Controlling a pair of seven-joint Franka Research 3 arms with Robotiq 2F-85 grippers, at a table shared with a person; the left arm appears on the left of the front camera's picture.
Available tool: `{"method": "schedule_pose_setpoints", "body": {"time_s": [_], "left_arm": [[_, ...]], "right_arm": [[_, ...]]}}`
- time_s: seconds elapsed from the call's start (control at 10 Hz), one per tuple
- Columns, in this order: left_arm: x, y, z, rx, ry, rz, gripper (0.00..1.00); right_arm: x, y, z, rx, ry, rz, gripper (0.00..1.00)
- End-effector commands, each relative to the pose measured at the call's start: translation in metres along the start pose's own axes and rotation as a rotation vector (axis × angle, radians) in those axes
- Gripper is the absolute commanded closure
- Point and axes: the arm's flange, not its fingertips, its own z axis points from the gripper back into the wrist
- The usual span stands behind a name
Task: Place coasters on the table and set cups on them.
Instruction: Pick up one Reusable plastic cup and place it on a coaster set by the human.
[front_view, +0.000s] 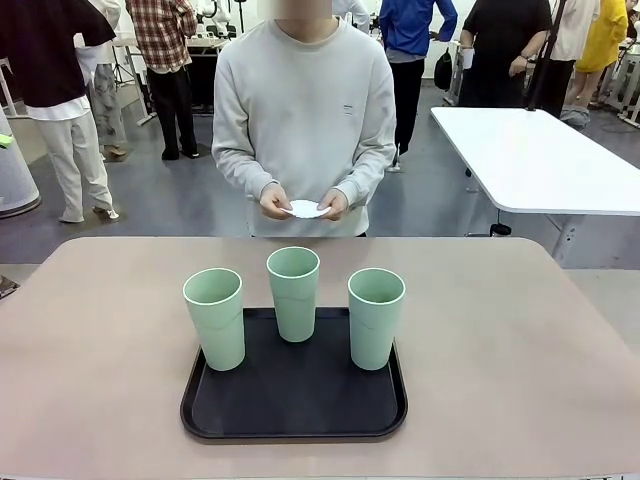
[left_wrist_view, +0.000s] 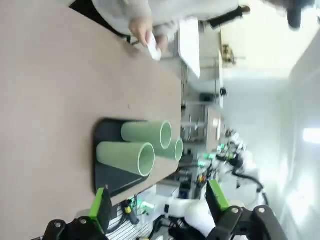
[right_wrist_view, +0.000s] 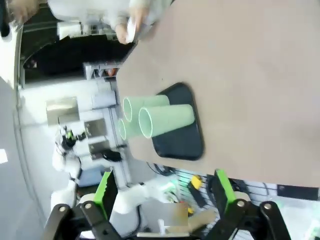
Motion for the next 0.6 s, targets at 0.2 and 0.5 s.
{"method": "schedule_pose_setpoints", "body": {"time_s": [0.2,0.5], "left_arm": [[-0.009,0.027,0.042,-0.008,-0.004,0.081,0.0],[-0.02,0.036,0.051,0.062,0.141,0.122,0.0]], "right_arm": [[0.004,-0.02,0.026,0.062,-0.026,-0.127,0.0],[0.003,-0.034,0.035,0.058,-0.022,-0.156,0.0]]}}
